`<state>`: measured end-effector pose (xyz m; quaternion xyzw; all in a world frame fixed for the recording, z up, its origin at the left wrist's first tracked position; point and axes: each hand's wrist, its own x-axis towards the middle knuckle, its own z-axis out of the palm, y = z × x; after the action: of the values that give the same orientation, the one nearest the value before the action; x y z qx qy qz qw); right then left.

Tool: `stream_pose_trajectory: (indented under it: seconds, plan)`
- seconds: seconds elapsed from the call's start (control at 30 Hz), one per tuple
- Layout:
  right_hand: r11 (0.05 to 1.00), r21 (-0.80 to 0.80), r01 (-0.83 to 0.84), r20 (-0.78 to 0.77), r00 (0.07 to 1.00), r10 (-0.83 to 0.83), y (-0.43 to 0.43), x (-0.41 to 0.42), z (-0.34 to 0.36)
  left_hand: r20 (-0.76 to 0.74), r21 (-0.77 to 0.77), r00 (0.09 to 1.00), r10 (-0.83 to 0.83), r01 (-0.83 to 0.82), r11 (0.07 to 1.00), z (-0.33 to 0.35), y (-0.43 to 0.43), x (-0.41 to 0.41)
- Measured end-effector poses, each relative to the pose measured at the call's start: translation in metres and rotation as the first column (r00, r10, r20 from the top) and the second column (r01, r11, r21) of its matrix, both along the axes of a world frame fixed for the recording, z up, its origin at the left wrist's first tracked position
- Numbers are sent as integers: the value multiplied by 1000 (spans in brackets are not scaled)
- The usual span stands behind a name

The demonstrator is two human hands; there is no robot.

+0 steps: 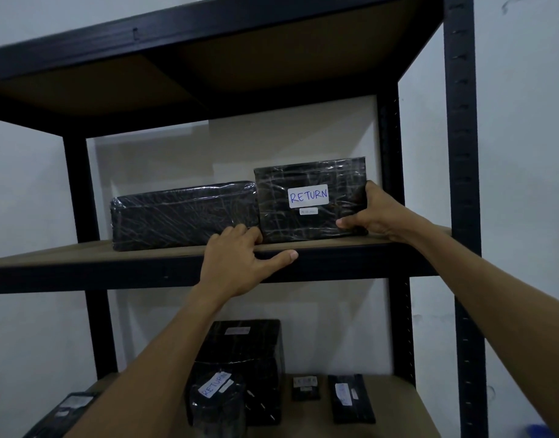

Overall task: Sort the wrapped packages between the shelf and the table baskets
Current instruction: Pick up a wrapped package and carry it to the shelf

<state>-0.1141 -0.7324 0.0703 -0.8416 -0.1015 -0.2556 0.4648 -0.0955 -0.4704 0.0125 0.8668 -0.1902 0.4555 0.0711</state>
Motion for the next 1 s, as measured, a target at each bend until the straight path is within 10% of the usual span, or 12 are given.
stream_pose_trajectory:
  seconds: [1.0]
  plan:
    - [998,48,-51,56,997,49,2,2,-1,39,-11,999,-13,13,1000,-1,1,-1]
